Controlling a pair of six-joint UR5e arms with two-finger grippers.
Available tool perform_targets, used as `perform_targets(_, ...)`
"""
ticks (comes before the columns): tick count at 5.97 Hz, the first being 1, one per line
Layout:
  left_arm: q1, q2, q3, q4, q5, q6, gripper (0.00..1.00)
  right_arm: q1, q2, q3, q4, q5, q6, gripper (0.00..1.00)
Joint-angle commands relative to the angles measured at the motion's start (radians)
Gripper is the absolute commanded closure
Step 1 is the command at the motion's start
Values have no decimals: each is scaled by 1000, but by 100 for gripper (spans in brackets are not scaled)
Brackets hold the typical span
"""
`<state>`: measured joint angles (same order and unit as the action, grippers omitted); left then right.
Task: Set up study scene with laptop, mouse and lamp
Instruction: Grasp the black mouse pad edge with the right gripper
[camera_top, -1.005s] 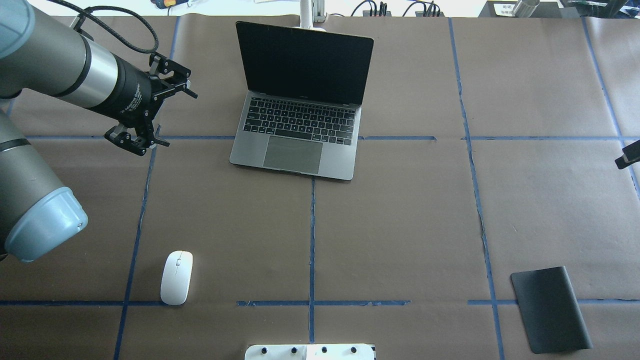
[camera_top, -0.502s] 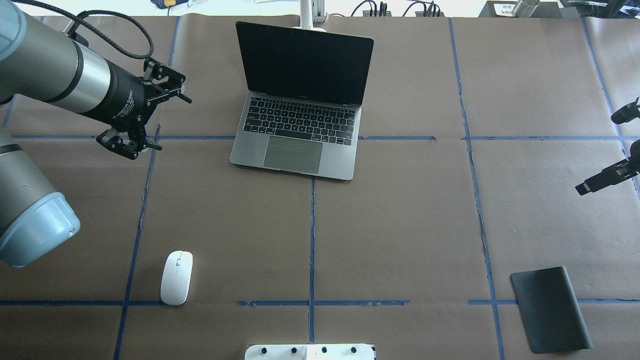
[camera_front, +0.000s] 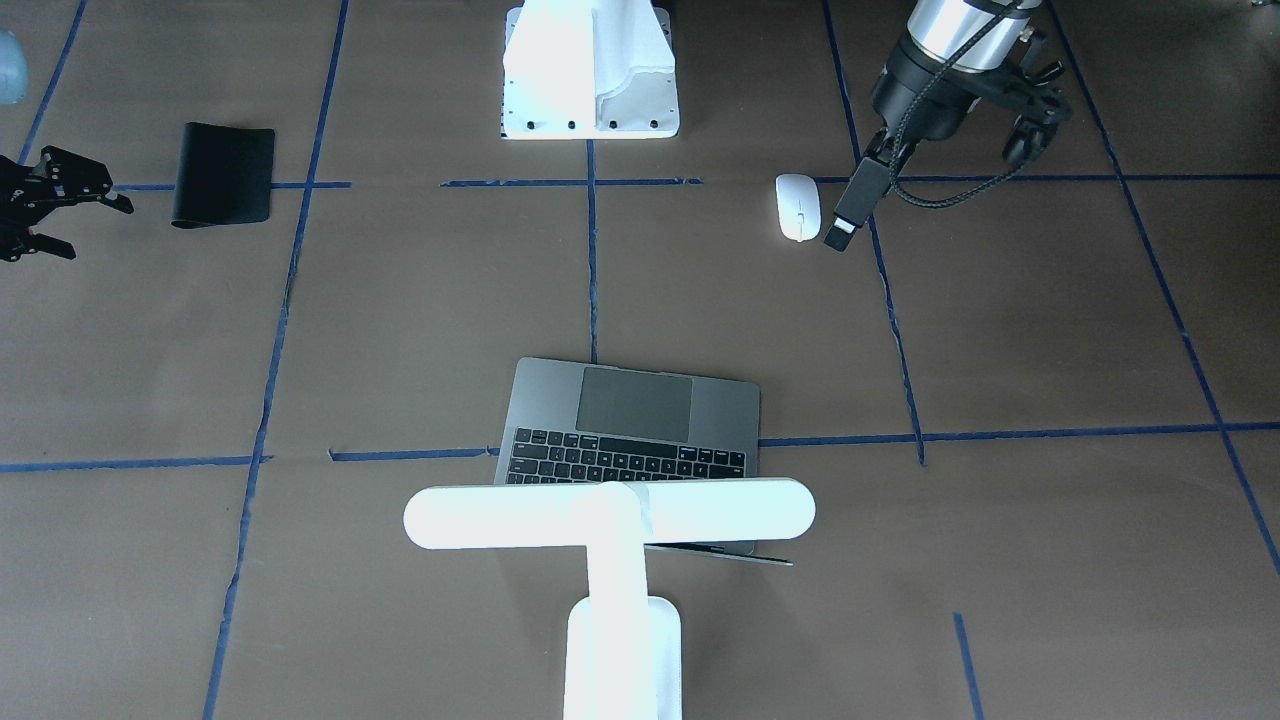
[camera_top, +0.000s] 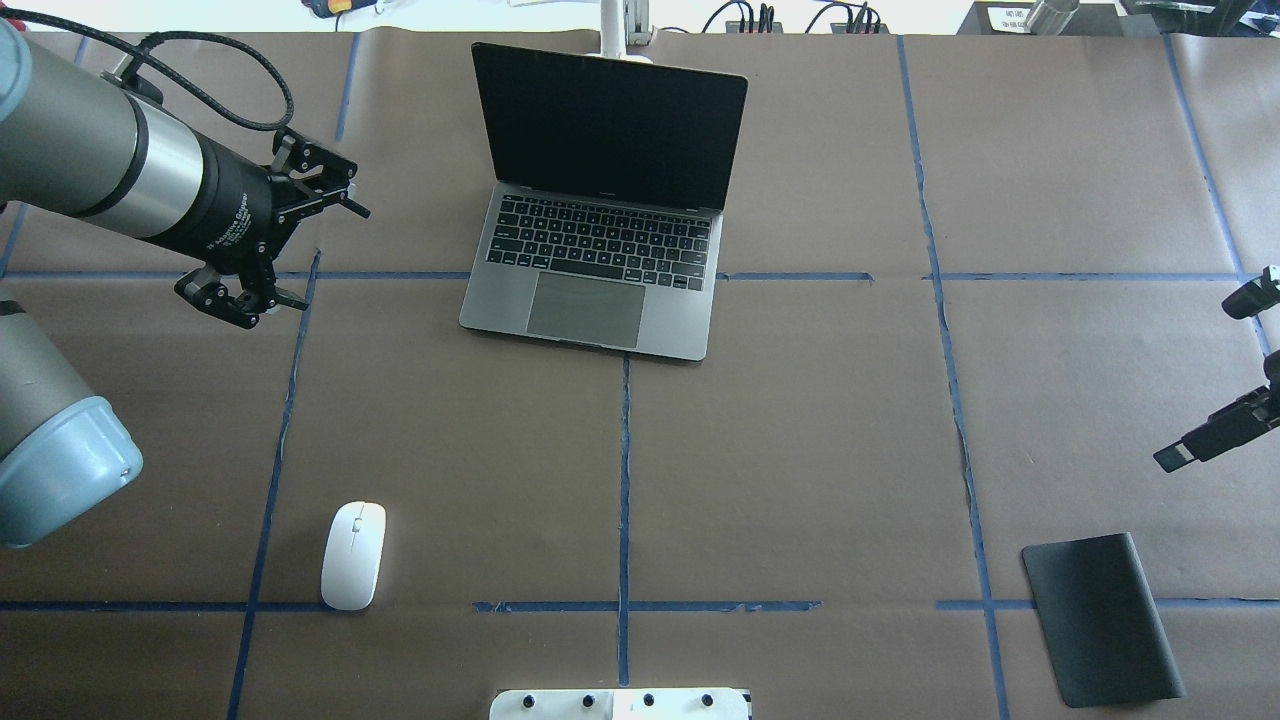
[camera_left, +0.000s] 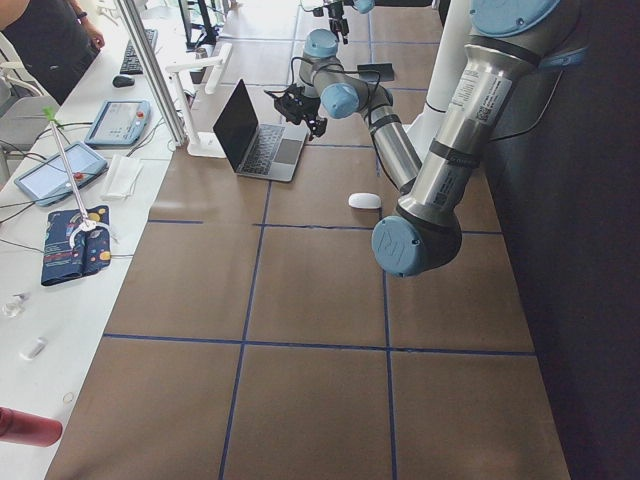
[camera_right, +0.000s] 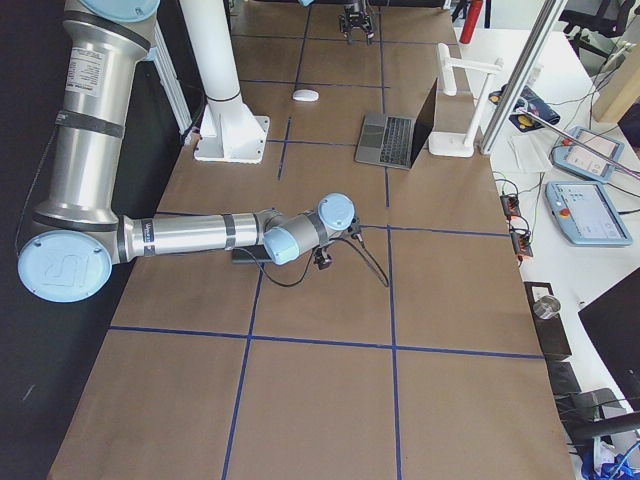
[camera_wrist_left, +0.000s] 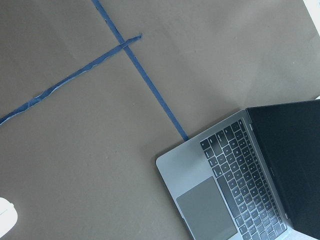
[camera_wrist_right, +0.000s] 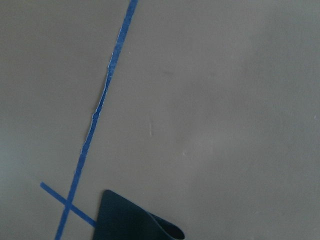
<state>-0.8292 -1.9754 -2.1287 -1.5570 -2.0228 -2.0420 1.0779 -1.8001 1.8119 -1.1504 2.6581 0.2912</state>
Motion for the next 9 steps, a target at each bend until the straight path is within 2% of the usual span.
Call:
perform_targets(1, -1, -3, -2, 0, -4, 0, 0, -48, -56, 1, 125, 34, 312, 1)
perform_targets(2, 1, -2, -2, 0, -4, 0, 0, -73, -62, 0, 139, 22, 316, 3)
perform_targets(3, -1, 0, 0, 0, -4, 0, 0, -119, -62, -3, 140, -62, 335, 9)
perform_targets(4, -1, -3, -2, 0, -2, 0, 0, -153, -99, -5, 184, -85, 432, 2)
perform_targets(5, -1, -5, 0, 0, -4, 0, 0, -211, -117, -12, 293, -128, 583, 2)
perform_targets(6, -1, -8, -2, 2, -2, 0, 0, -264, -117, -82, 427, -173, 662, 2)
perform_targets(7, -1, -4, -2, 2, -2, 0, 0, -295, -114, -123, 505, -181, 715, 3)
perform_targets(8, -1, 0, -7, 2, -2, 0, 0, -317, -108, -115, 512, -187, 768, 6)
perform_targets(9, -1, 0, -8, 2, -2, 0, 0, -329, -105, -114, 537, -191, 799, 16)
